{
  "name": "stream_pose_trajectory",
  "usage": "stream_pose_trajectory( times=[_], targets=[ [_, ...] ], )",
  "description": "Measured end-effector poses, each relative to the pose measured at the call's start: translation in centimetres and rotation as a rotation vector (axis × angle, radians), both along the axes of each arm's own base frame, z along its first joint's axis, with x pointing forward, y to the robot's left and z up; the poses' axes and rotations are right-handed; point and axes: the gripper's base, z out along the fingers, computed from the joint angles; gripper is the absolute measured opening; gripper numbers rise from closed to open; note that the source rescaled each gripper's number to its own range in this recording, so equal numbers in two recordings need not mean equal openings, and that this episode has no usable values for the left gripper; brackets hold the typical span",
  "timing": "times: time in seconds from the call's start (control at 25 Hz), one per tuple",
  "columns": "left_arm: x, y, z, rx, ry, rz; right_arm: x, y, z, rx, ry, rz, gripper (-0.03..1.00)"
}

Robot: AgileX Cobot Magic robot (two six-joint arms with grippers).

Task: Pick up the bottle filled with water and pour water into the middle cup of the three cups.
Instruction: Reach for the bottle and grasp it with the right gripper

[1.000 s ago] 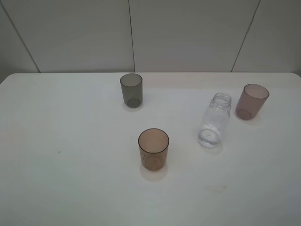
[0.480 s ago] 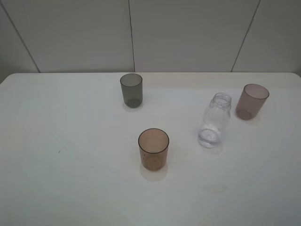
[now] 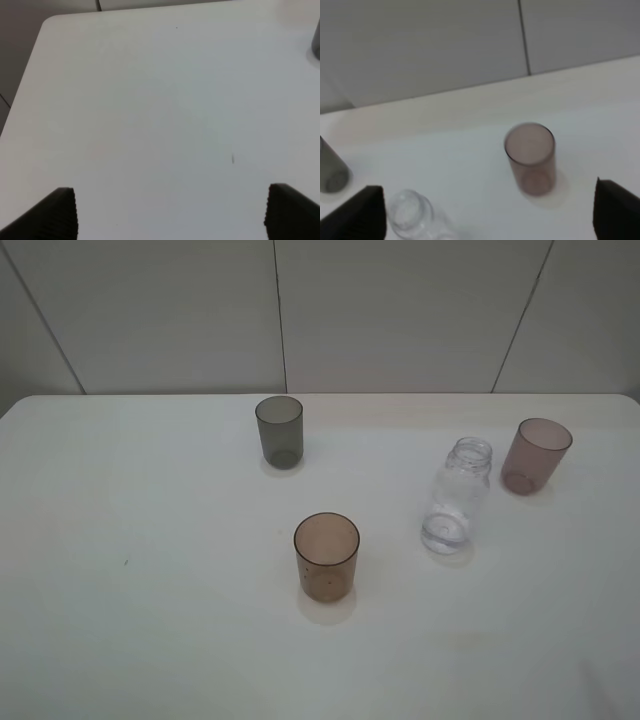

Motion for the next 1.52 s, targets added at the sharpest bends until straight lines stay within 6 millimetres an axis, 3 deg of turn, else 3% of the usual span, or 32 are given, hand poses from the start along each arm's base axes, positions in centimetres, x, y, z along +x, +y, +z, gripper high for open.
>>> stream_pose_trajectory(
  times=[0.2, 0.48, 0.8, 1.08, 1.52],
  targets=[
    [0.0, 0.0, 0.0, 0.0, 0.0, 0.0, 3.0, 2.6, -0.5, -0.002, -0.039, 0.193, 0.68],
    [0.0, 0.0, 0.0, 0.0, 0.0, 0.0, 3.2, 5.9, -6.9, 0.059, -0.054, 0.401, 0.68],
    [0.0, 0.0, 0.0, 0.0, 0.0, 0.0, 1.6, 5.5, -12.9, 0.133, -0.176, 0.408, 0.68],
    [0.0, 0.0, 0.0, 0.0, 0.0, 0.0, 1.9, 5.8, -14.3, 0.005, -0.174, 0.476, 0.68],
    [0.0, 0.0, 0.0, 0.0, 0.0, 0.0, 4.5, 7.2, -18.0, -0.092, -0.08, 0.512, 0.68]
  ],
)
